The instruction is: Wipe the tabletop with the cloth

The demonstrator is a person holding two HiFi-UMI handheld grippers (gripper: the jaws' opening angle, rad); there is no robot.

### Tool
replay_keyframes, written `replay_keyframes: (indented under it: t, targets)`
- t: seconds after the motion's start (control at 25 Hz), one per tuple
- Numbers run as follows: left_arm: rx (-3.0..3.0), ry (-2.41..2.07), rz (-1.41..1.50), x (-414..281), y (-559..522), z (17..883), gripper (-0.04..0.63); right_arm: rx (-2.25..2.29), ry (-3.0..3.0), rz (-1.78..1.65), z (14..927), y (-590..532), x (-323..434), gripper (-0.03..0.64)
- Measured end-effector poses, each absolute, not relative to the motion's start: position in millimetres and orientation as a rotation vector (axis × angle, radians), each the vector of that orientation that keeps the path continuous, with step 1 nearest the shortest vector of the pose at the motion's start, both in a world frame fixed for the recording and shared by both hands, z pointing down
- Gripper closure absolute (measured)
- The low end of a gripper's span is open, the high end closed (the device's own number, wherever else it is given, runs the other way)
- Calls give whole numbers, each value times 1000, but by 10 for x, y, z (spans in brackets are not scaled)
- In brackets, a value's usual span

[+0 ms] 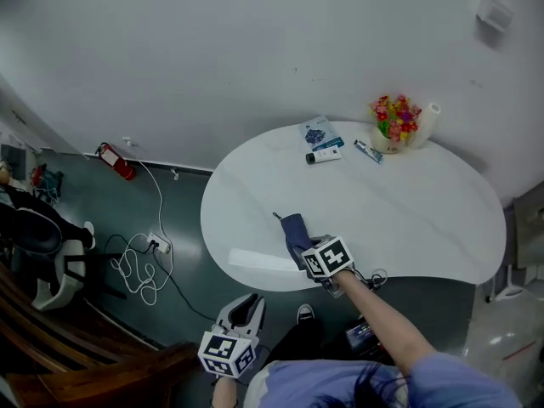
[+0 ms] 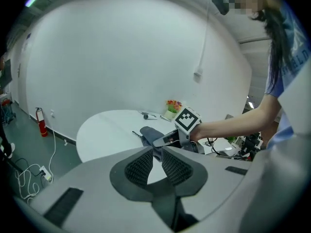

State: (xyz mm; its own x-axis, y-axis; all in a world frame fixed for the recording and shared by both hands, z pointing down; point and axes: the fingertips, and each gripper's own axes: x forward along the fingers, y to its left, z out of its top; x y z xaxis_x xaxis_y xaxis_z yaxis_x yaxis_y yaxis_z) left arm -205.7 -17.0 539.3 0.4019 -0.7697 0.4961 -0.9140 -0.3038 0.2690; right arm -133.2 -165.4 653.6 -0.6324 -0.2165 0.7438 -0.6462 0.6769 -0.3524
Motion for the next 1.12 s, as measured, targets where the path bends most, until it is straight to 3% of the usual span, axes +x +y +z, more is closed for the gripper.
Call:
replay_keyframes:
  t: [0.68, 1.12]
  targets:
    - [2461, -988, 402, 808, -734, 5104, 534, 1329, -1951, 961, 6378, -1832, 3069, 546]
    - [2479, -887, 414, 2064, -600, 5213, 534, 1648, -1723, 1048, 6376, -1233, 5509, 546]
